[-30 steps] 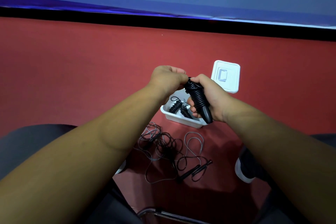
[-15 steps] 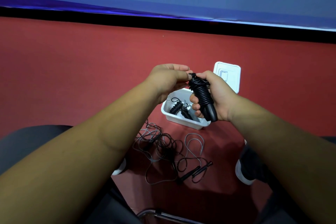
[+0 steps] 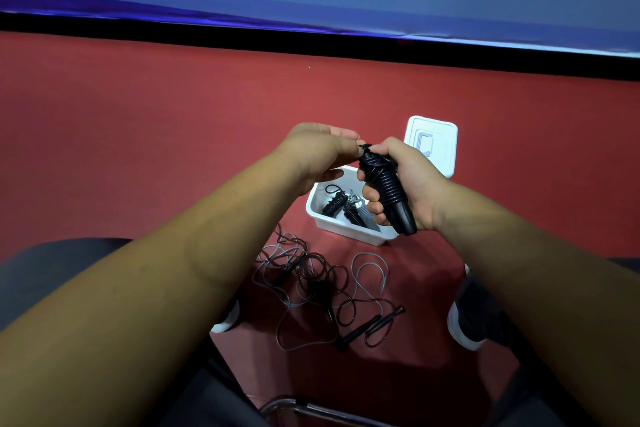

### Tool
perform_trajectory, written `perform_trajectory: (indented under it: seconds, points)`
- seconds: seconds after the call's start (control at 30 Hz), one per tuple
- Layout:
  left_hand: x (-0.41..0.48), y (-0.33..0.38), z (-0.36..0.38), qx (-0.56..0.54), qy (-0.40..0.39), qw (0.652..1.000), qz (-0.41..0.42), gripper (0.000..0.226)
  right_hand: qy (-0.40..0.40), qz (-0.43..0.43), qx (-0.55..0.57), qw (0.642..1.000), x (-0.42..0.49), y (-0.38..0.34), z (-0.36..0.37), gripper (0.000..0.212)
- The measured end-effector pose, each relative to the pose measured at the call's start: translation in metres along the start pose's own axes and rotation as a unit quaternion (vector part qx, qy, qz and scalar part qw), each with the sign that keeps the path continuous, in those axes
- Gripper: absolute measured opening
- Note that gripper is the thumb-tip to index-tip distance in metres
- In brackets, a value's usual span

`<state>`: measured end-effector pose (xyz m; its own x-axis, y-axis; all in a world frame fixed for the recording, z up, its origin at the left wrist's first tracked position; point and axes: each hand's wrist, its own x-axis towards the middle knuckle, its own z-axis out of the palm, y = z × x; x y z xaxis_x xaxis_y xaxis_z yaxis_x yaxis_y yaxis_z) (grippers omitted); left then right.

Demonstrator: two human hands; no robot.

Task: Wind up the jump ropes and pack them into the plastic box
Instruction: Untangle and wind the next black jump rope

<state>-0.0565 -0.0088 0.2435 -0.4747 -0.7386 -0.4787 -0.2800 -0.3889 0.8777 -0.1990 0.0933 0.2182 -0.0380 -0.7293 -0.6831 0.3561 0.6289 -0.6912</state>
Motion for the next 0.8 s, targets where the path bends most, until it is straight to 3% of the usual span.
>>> perform_trajectory:
  seconds: [0.33, 0.47, 0.63, 0.8]
  points:
    - [0.006, -0.009, 0.011, 0.061, 0.082, 0.992, 0.073, 0.022, 0.031, -0.025, -0.017, 0.999, 0.002, -0.001, 0.005, 0.044]
    - [0.004, -0.015, 0.016, 0.057, 0.075, 0.991, 0.092, 0.02, 0.03, -0.012, -0.004, 0.999, 0.0, -0.001, 0.004, 0.039]
    - [0.005, -0.008, 0.01, -0.084, 0.003, 0.992, 0.099, 0.017, 0.018, -0.04, 0.042, 0.998, -0.002, -0.008, 0.002, 0.038]
    - [0.007, -0.006, 0.005, 0.007, 0.012, 0.991, 0.136, 0.004, -0.003, -0.059, 0.065, 0.996, -0.001, -0.011, 0.002, 0.042]
